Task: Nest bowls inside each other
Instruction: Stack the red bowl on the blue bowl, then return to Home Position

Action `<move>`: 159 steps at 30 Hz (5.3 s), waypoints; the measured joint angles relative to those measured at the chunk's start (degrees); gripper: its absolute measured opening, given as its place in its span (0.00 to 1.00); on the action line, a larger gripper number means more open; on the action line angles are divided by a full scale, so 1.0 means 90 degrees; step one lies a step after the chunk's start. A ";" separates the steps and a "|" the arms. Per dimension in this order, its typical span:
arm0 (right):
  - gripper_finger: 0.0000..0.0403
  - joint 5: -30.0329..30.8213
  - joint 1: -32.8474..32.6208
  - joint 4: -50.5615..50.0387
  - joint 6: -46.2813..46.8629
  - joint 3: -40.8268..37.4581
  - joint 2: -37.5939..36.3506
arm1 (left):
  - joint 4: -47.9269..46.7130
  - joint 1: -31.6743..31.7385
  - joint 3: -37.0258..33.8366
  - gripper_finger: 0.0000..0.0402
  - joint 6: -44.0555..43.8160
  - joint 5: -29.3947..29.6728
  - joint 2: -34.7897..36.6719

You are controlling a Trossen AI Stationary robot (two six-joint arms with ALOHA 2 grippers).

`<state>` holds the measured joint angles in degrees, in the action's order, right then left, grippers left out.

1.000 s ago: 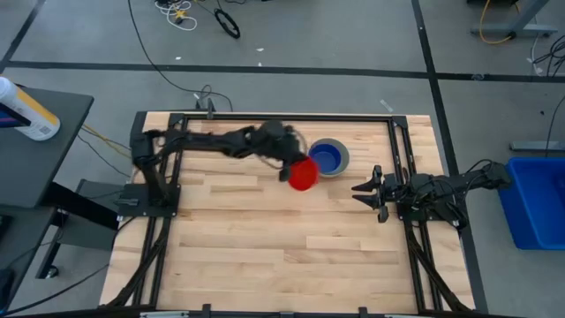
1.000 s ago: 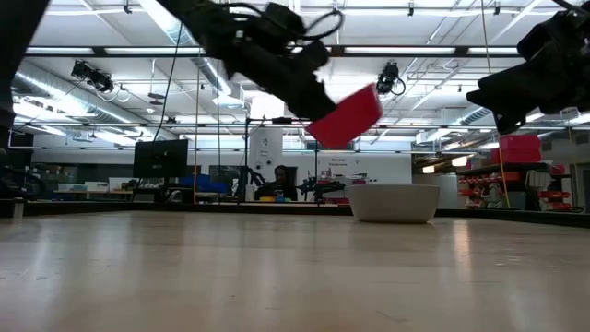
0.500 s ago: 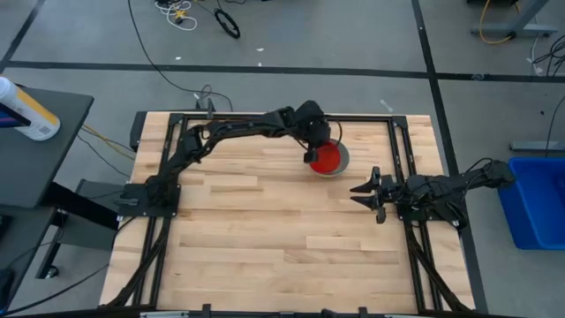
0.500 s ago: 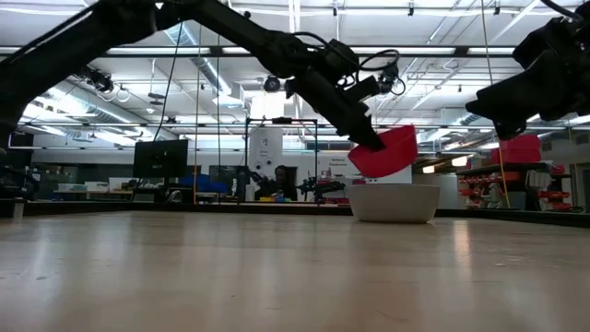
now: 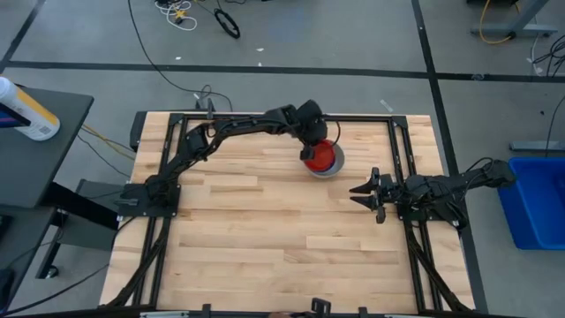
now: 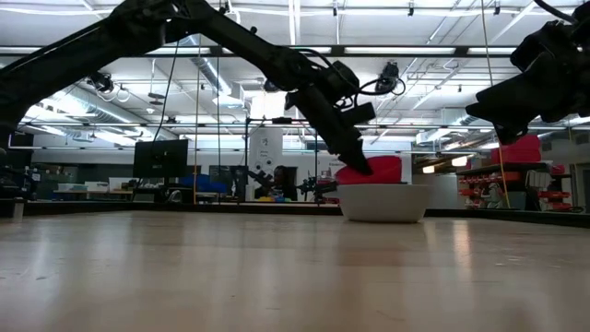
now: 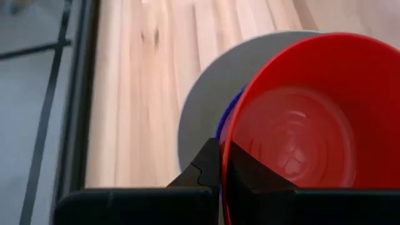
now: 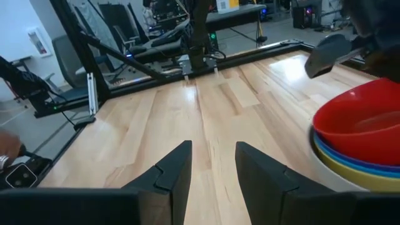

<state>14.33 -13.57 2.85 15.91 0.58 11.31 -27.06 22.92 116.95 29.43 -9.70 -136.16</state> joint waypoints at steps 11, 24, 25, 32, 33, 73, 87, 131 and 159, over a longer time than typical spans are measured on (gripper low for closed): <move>0.33 0.0000 -0.0002 0.0119 0.0116 -0.0002 -0.0002 | -0.0247 -0.0025 0.0000 0.13 -0.0201 -0.0077 0.0003; 0.34 0.0001 -0.0002 0.0071 0.0167 0.0000 -0.0002 | -0.0234 -0.0034 0.0116 0.56 -0.0230 -0.0066 0.0022; 0.34 0.0000 -0.0001 0.0060 0.0167 0.0000 -0.0002 | -0.0212 -0.0034 0.0192 0.58 -0.0186 -0.0027 0.0022; 0.34 0.0002 -0.0001 0.0012 0.0164 -0.0001 -0.0003 | 0.0511 0.0006 0.0593 0.60 -0.0807 0.0170 0.0056; 0.34 0.0002 -0.0002 0.0012 0.0164 0.0000 -0.0005 | 0.0567 0.0007 0.0590 0.59 -0.0914 0.0175 0.0056; 0.34 -0.0005 -0.0002 -0.0005 0.0237 -0.0002 0.0126 | 0.0309 -0.0407 0.0338 0.32 -0.1325 0.0239 0.0714; 0.34 -0.1613 -0.0002 0.0422 -0.0177 0.0000 0.0095 | 0.0534 -0.0614 -0.3125 0.29 -0.1125 -0.0673 0.4565; 0.33 -0.2285 -0.0002 0.0814 0.0028 0.0000 0.0090 | 0.4927 -0.5270 -1.2862 0.07 -0.2059 0.3907 1.4147; 0.33 -0.2841 -0.0002 0.1773 -0.0143 0.0000 0.0098 | 0.3559 -0.5299 -1.2840 0.08 -0.3483 0.2451 1.5055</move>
<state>-11.25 -13.58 18.81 14.62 0.58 12.20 4.97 -24.77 1.39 -1.91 12.36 -0.67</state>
